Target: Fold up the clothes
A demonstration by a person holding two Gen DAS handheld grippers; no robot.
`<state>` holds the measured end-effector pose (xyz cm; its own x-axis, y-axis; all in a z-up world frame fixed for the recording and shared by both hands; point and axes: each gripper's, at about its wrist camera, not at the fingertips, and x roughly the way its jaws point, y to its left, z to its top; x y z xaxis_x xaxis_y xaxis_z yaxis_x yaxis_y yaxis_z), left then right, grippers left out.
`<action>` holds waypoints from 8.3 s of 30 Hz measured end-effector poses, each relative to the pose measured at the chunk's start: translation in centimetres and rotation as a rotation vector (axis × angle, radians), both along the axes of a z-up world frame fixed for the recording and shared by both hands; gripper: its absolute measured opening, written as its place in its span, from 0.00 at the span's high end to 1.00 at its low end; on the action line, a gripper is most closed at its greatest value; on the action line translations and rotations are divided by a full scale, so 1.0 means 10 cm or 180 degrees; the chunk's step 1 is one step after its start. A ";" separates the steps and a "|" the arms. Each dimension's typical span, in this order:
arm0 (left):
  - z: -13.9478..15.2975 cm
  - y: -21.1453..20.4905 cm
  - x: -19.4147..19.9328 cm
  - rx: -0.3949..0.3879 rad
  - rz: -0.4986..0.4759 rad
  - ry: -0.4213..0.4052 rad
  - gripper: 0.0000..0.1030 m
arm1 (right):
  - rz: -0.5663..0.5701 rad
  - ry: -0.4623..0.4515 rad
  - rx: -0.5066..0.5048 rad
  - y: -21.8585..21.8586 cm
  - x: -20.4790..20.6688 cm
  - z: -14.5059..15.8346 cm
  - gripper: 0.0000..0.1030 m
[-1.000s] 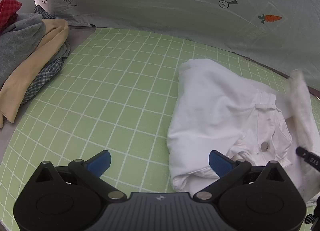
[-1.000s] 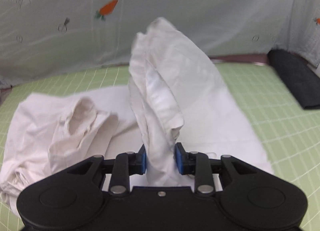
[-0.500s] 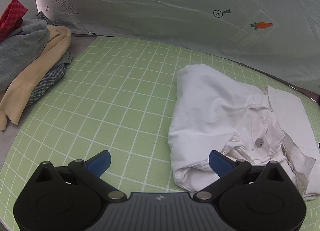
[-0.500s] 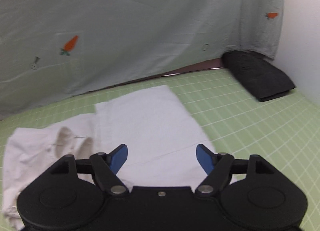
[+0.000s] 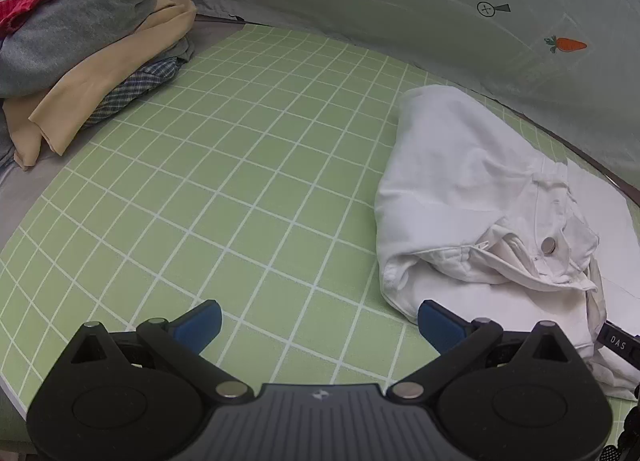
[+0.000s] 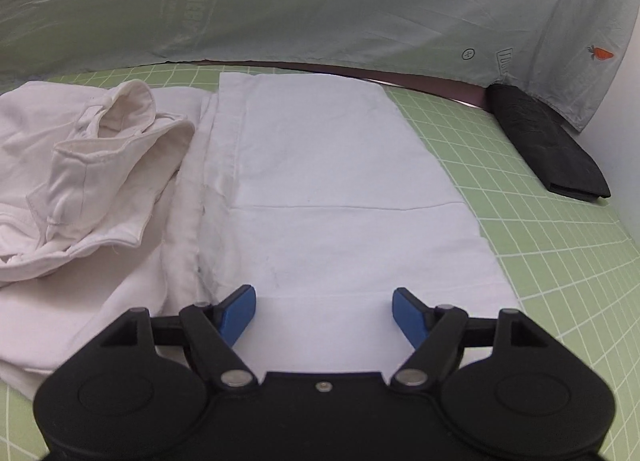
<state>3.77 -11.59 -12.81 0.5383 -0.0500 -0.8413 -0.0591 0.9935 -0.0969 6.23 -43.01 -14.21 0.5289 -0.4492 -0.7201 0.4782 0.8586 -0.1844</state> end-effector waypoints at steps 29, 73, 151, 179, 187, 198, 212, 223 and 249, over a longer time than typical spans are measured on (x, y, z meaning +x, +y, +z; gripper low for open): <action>0.08 -0.69 0.60 0.0253 -0.0468 0.0079 0.00 | 0.0014 0.0049 0.1076 -0.30 -0.01 0.04 0.18; 0.63 -2.22 0.84 -0.1816 -0.1350 0.0235 0.88 | -0.0998 -0.0489 0.1218 -1.53 -0.97 0.29 0.13; 0.17 -2.79 0.75 -0.0996 -0.1243 0.0059 0.16 | 0.0360 -0.1295 0.2061 -1.96 -0.34 0.61 0.96; -0.11 -2.62 1.05 -0.1502 -0.1084 0.0579 0.47 | 0.0516 -0.0645 0.2180 -1.72 -0.21 0.17 0.71; 0.12 -2.40 0.69 -0.1572 -0.1390 0.0628 0.49 | 0.0337 -0.0721 0.1956 -1.29 -0.74 0.51 0.73; 0.41 -2.91 0.12 -0.1634 -0.1939 0.0637 0.49 | -0.0220 -0.0912 0.1833 -1.39 -1.65 0.86 0.73; 0.72 -5.23 -0.36 -0.1824 -0.1662 0.0233 0.49 | 0.0220 -0.1096 0.1649 -3.76 -2.03 1.20 0.73; 0.86 -7.24 0.44 -0.1504 -0.1634 -0.0534 0.27 | 0.0525 -0.1419 0.0940 -5.86 -1.20 1.55 0.66; 1.08 -6.37 -0.66 -0.0420 -0.1797 -0.1138 0.00 | -0.0042 -0.0659 0.0074 -5.15 -2.13 0.82 0.03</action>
<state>-2.82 -75.31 -1.97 0.6433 -0.4949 -0.5842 0.5233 0.8412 -0.1363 -15.03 -94.47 -5.99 0.6607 -0.4416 -0.6070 0.5152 0.8549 -0.0611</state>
